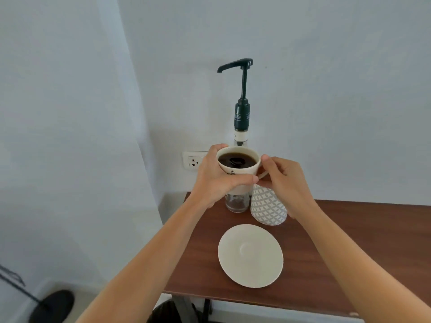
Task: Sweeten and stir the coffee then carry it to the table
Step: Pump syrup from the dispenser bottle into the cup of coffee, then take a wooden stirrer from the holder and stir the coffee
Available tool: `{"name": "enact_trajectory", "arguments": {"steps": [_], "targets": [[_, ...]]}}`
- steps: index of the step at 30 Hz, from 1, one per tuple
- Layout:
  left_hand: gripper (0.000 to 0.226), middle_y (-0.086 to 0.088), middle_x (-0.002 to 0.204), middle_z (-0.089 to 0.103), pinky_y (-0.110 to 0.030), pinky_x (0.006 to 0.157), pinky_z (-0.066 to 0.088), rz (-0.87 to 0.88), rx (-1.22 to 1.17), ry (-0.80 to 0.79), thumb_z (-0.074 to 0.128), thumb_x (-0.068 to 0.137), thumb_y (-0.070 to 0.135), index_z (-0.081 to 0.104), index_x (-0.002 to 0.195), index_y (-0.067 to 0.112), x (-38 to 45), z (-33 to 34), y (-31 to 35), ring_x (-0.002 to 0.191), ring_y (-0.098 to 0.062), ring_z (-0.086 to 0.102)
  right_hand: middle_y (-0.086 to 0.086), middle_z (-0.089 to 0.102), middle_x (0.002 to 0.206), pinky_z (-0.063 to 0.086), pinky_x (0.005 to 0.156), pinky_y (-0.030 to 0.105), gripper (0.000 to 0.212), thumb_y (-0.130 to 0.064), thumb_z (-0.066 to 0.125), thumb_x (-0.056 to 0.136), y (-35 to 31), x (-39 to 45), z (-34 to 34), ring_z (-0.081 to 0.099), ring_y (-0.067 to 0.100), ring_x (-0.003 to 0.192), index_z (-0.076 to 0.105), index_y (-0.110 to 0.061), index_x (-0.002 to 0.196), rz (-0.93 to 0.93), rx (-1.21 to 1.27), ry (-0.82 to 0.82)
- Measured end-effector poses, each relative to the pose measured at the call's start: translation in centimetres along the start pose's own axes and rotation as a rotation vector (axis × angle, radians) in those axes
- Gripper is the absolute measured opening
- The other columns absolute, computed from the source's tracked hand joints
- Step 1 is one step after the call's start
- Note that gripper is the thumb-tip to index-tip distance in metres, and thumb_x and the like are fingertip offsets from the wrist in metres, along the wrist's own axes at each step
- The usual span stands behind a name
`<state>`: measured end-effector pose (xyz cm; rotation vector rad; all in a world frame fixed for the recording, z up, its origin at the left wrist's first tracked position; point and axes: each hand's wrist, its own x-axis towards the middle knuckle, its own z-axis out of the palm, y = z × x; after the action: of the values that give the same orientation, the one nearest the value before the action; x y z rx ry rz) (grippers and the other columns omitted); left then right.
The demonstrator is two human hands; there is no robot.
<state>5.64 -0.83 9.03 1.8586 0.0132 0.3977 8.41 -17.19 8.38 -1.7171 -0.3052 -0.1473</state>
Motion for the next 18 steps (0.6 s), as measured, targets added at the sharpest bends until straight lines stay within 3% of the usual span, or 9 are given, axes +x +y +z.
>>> {"name": "enact_trajectory", "arguments": {"steps": [4,6,11,18], "targets": [[0.093,0.007,0.109,0.069,-0.037,0.095,0.056,0.023,-0.021,-0.035,0.099,0.044,0.028,0.053,0.124,0.019,-1.8,1.0,-2.0,0.103,-0.007,0.066,0.006,0.077,0.082,0.061,0.083,0.050,0.033,-0.031,0.049,0.103,2.3,-1.6,-0.7,0.074,0.024,0.085,0.076,-0.014,0.092,-0.005,-0.054,0.010],[0.092,0.007,0.111,0.068,-0.037,0.095,0.055,0.014,-0.027,-0.061,0.098,0.045,0.032,0.052,0.125,0.020,-3.2,1.9,-3.8,0.107,-0.007,0.065,0.002,0.078,0.081,0.060,0.084,0.051,0.032,-0.032,0.049,0.103,4.3,-3.0,-1.0,0.074,0.021,0.085,0.077,-0.019,0.093,0.033,-0.089,0.000],[0.097,0.006,0.119,0.067,-0.040,0.102,0.052,-0.025,-0.044,-0.091,0.099,0.049,0.030,0.049,0.131,0.018,-6.6,3.8,-7.8,0.117,-0.010,0.062,0.002,0.079,0.082,0.062,0.083,0.046,0.030,-0.028,0.051,0.102,7.9,-6.4,-1.6,0.076,0.017,0.084,0.077,-0.018,0.092,0.124,-0.062,-0.011],[0.093,0.014,0.124,0.063,-0.017,0.097,0.047,-0.014,-0.025,-0.163,0.098,0.058,0.023,0.046,0.135,0.023,-9.2,4.7,-10.3,0.123,-0.007,0.058,0.000,0.078,0.084,0.062,0.081,0.033,0.026,-0.021,0.051,0.102,10.1,-9.0,-1.6,0.074,0.015,0.084,0.076,-0.018,0.094,0.156,-0.056,-0.035]]}}
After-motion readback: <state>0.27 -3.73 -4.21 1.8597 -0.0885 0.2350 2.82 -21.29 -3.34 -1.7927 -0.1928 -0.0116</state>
